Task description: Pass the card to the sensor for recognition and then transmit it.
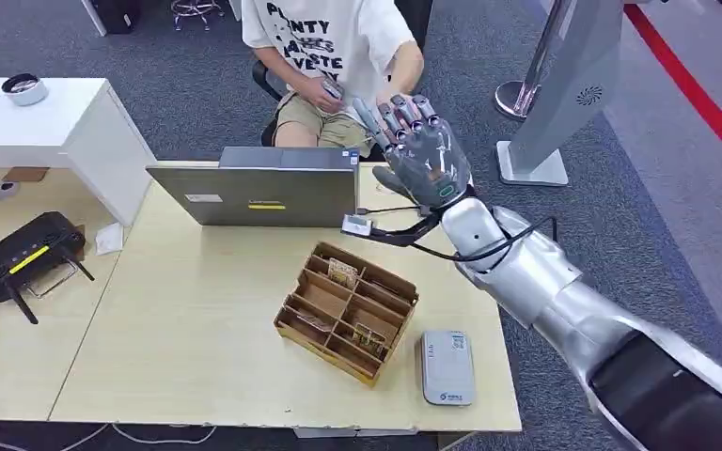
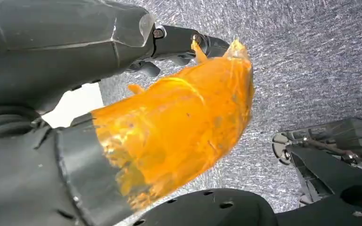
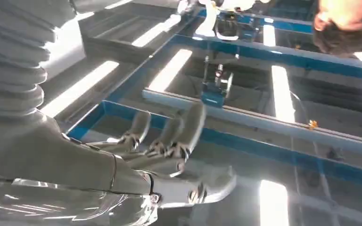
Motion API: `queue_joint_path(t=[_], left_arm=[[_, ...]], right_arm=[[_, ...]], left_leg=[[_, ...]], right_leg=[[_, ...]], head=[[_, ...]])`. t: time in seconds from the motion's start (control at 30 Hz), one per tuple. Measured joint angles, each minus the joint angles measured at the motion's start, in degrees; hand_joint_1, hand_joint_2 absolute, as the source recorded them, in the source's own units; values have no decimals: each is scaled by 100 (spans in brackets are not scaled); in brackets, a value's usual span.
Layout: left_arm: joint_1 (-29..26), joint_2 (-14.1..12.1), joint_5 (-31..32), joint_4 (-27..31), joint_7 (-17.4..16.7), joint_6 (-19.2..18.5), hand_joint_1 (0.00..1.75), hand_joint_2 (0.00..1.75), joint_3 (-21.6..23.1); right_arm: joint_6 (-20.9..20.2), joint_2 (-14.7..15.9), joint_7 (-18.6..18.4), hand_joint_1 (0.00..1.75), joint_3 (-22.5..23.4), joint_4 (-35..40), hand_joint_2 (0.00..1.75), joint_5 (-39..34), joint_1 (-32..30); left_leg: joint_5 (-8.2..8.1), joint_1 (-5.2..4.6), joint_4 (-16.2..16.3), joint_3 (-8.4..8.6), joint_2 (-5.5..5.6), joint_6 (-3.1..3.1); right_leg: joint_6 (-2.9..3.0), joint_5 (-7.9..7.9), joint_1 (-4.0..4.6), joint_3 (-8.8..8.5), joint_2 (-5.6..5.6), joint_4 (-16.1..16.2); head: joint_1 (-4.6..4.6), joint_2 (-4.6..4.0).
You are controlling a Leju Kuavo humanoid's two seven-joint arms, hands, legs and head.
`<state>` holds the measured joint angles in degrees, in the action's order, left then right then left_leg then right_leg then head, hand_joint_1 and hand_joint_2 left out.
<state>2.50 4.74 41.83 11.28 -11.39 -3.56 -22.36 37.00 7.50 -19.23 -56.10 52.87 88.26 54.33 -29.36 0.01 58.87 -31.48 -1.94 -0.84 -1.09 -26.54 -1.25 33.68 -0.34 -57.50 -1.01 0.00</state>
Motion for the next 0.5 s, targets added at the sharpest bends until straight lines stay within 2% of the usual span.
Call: queue_joint_path(t=[0.2,0.37,0.43,0.47,0.5], left_arm=[[-2,0,-18,0,0,11,0,0,0],[-4,2,-37,0,-17,15,0,0,0],[-6,11,-88,0,-39,33,0,0,-11],[-7,15,-134,0,-66,55,0,0,-26],[-25,31,-179,0,-74,88,0,0,-64]], right_arm=[[7,219,-620,0,-208,298,0,0,-79],[7,363,-825,0,-285,759,0,0,-186],[9,370,-627,0,-83,1280,0,-7,-533],[13,270,-241,0,180,1718,0,-145,-904],[13,-1,402,0,581,2238,0,-509,-1423]], left_leg=[[-1,0,0,-1,-1,0],[-1,0,0,-1,-1,0],[-1,4,-1,-1,2,0],[-1,8,-4,-5,11,0],[-5,18,-5,-4,12,7]], right_leg=[[0,0,0,1,1,0],[0,-1,1,2,1,0],[0,-1,6,-3,-2,0],[1,-3,9,-9,-8,0],[3,-6,20,-8,-9,0]], head=[[0,0],[2,0],[2,0],[-2,0],[-7,0]])
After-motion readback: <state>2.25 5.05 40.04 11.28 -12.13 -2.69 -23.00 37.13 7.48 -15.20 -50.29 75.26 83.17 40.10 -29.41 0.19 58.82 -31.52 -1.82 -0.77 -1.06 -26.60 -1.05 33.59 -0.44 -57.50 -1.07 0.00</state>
